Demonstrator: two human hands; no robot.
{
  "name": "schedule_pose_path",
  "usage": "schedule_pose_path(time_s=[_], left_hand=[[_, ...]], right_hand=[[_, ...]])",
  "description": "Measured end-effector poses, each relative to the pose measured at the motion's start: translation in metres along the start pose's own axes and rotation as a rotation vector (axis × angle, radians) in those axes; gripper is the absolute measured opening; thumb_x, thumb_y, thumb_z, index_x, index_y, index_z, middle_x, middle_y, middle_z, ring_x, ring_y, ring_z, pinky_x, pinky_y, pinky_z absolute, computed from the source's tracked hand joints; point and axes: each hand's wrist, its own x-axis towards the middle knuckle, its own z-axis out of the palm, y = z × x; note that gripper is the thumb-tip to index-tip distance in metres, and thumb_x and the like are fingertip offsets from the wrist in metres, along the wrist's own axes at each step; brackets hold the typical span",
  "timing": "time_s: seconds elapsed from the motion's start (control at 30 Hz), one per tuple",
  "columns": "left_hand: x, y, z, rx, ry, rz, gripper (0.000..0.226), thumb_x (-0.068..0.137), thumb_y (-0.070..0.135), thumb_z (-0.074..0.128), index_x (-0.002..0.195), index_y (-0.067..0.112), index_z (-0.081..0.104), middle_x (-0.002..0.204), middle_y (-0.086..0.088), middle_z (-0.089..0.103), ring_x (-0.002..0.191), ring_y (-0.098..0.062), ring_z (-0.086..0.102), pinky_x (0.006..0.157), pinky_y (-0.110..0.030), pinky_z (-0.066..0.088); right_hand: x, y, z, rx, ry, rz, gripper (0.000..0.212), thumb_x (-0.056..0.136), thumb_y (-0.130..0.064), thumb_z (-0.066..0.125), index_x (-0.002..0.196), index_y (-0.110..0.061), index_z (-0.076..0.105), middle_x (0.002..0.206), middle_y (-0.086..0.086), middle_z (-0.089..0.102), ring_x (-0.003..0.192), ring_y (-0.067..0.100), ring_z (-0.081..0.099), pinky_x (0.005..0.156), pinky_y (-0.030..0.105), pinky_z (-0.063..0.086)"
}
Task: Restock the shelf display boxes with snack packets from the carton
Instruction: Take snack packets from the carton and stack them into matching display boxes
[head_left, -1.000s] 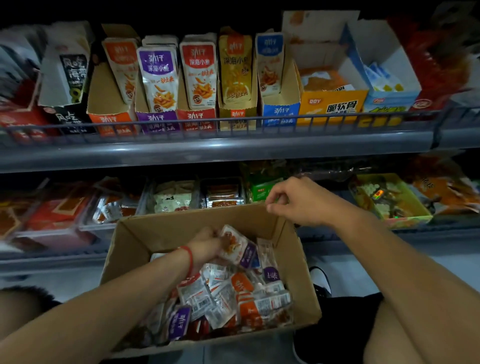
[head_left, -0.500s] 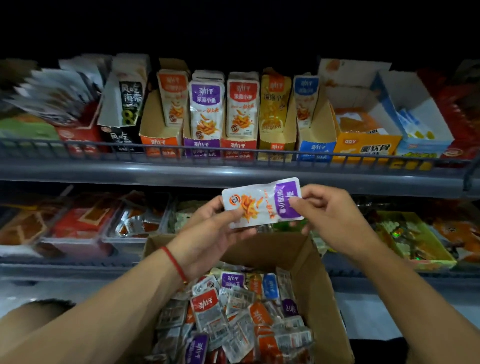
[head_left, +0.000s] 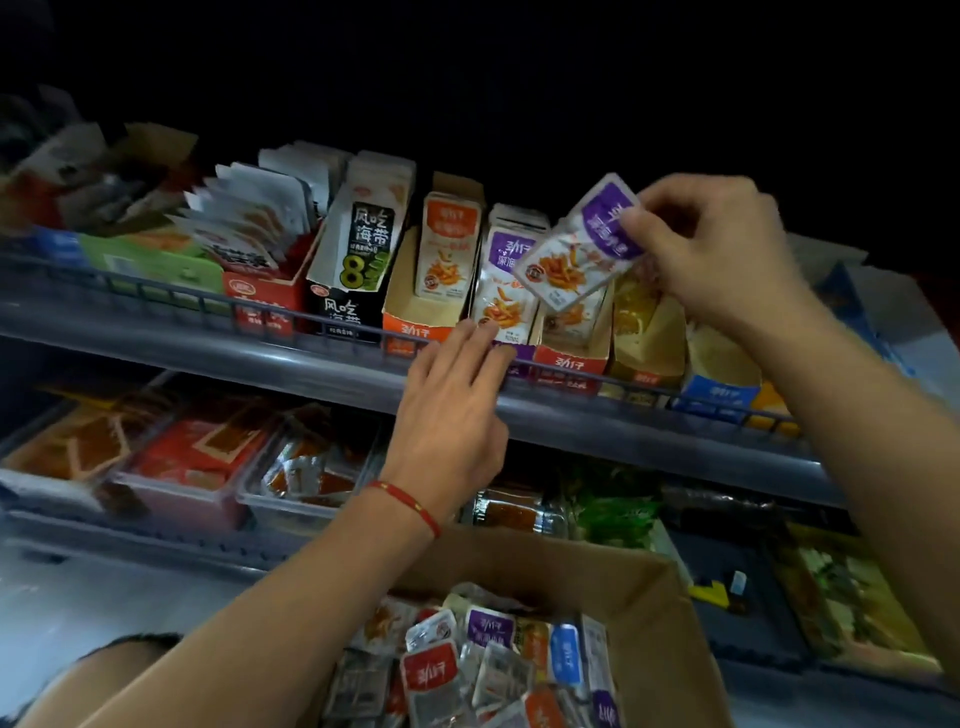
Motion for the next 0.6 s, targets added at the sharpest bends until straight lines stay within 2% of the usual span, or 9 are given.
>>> schedule_pose_path(time_s=[0.13,0.23,0.3,0.43,0.53,0.6], left_hand=[[0.000,-0.002,0.004,0.004,0.009,0.010,0.063,0.077,0.006,0.063,0.139,0.010,0.051,0.151,-0.009,0.048,0.146,-0.027,0.035,0.119,-0.052,0.029],[-0.001,-0.001,0.004,0.000,0.004,0.007,0.064,0.077,0.007,0.064,0.139,0.012,0.050,0.150,-0.009,0.048,0.146,-0.027,0.035,0.119,-0.051,0.029],[0.000,-0.001,0.003,-0.006,-0.011,0.007,0.065,0.078,0.010,0.064,0.141,0.014,0.048,0.152,-0.007,0.045,0.147,-0.026,0.032,0.119,-0.051,0.029],[0.001,0.000,0.003,-0.035,-0.032,-0.004,0.066,0.079,0.012,0.064,0.142,0.015,0.044,0.155,-0.007,0.041,0.149,-0.026,0.028,0.121,-0.050,0.027],[0.002,0.002,0.004,-0.058,-0.029,-0.023,0.067,0.078,0.010,0.064,0.142,0.016,0.045,0.155,-0.006,0.041,0.149,-0.025,0.028,0.121,-0.050,0.026],[0.002,0.002,0.004,-0.069,-0.032,-0.027,0.067,0.078,0.011,0.064,0.143,0.016,0.044,0.156,-0.006,0.040,0.149,-0.025,0.027,0.121,-0.050,0.026]], right_hand=[[0.026,-0.013,0.028,-0.079,-0.074,-0.060,0.022,0.104,-0.035,0.055,0.116,-0.022,0.068,0.102,-0.011,0.059,0.090,0.004,0.056,0.067,0.012,0.039],[0.036,-0.014,0.051,-0.180,-0.156,-0.119,0.021,0.103,-0.036,0.055,0.113,-0.024,0.068,0.099,-0.009,0.062,0.090,0.008,0.059,0.075,0.030,0.051],[0.041,-0.012,0.064,-0.223,-0.203,-0.117,0.017,0.103,-0.037,0.057,0.106,-0.026,0.069,0.095,-0.007,0.065,0.088,0.012,0.062,0.077,0.039,0.054],[0.043,-0.008,0.085,-0.259,-0.275,-0.118,0.015,0.102,-0.036,0.058,0.101,-0.025,0.068,0.094,-0.007,0.063,0.088,0.014,0.062,0.079,0.041,0.055],[0.046,-0.003,0.092,-0.306,-0.222,-0.145,0.017,0.101,-0.036,0.060,0.104,-0.022,0.069,0.097,-0.001,0.065,0.088,0.016,0.061,0.079,0.045,0.055],[0.049,-0.001,0.094,-0.349,-0.192,-0.156,0.021,0.098,-0.034,0.064,0.113,-0.020,0.068,0.107,0.002,0.063,0.094,0.016,0.058,0.081,0.041,0.053]])
